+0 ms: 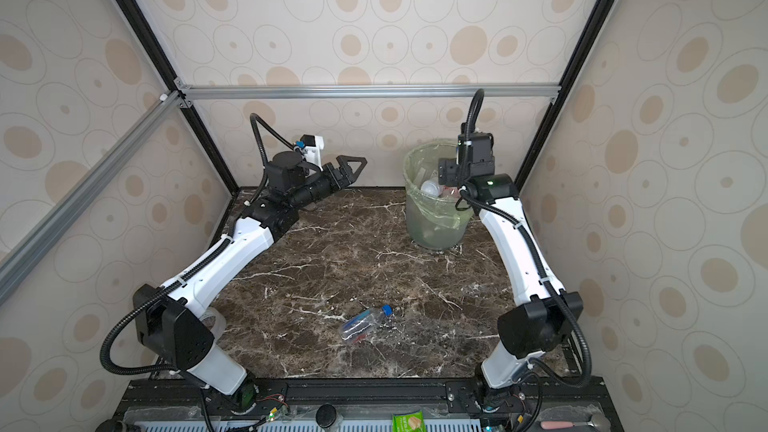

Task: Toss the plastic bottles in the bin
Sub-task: 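Carry the Pepsi bottle over the bin with the right gripper and release it, then lower the left gripper onto the clear water bottle's blue cap and grasp it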

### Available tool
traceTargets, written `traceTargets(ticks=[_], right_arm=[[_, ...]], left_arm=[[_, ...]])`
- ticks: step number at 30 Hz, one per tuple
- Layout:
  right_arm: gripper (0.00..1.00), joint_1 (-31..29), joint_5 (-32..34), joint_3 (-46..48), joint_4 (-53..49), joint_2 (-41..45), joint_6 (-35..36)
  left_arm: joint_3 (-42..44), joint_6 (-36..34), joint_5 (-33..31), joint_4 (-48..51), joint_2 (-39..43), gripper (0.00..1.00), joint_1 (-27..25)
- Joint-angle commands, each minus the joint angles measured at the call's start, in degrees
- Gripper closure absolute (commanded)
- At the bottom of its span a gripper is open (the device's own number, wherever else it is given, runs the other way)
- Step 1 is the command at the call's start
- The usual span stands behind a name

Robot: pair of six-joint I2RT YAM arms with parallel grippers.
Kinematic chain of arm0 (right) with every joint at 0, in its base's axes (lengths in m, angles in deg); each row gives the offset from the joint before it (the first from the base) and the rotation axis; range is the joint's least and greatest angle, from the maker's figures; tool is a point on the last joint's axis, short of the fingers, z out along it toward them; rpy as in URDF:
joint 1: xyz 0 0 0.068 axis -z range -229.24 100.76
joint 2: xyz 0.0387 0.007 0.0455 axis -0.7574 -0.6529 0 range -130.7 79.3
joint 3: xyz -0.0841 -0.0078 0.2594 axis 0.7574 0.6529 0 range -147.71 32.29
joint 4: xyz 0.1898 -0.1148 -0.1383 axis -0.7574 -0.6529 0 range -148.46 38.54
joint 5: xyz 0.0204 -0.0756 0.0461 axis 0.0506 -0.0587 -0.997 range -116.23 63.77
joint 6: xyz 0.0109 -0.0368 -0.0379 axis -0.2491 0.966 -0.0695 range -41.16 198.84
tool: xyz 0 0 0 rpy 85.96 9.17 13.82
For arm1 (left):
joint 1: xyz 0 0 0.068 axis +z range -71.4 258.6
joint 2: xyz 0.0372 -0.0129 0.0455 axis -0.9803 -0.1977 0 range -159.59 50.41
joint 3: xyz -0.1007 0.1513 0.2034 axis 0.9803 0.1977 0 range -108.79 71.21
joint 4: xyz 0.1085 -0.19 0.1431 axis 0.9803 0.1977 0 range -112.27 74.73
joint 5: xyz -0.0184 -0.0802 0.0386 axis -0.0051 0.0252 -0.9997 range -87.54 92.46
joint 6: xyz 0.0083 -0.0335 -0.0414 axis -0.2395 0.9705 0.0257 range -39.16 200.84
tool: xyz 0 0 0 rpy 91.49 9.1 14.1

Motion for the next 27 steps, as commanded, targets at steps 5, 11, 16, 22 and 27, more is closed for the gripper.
traceTargets(ticks=[5, 11, 16, 22, 27], right_arm=[[0.00, -0.2, 0.1, -3.0, -1.3, 7.7, -0.7], [0.00, -0.2, -2.0, -0.2, -0.1, 10.8, -1.8], [0.00, -0.9, -7.2, 3.6, 0.0, 12.7, -4.0], [0.00, -3.0, -8.6, 10.5, 1.5, 14.9, -5.8], [0.00, -6.7, -10.2, 15.6, 1.5, 17.1, -7.1]], left_arm=[[-1.3, -2.7, 1.8, 2.6, -1.3, 0.01, 0.1], [-4.9, -7.9, 0.8, 13.1, -3.2, 0.01, -0.9], [-4.2, -12.7, 0.7, 21.5, -3.4, 0.01, -2.2], [-1.7, -17.4, -0.5, 28.7, -2.5, 0.01, -4.2], [0.2, -21.1, -1.4, 34.4, -2.0, 0.01, -7.1]])
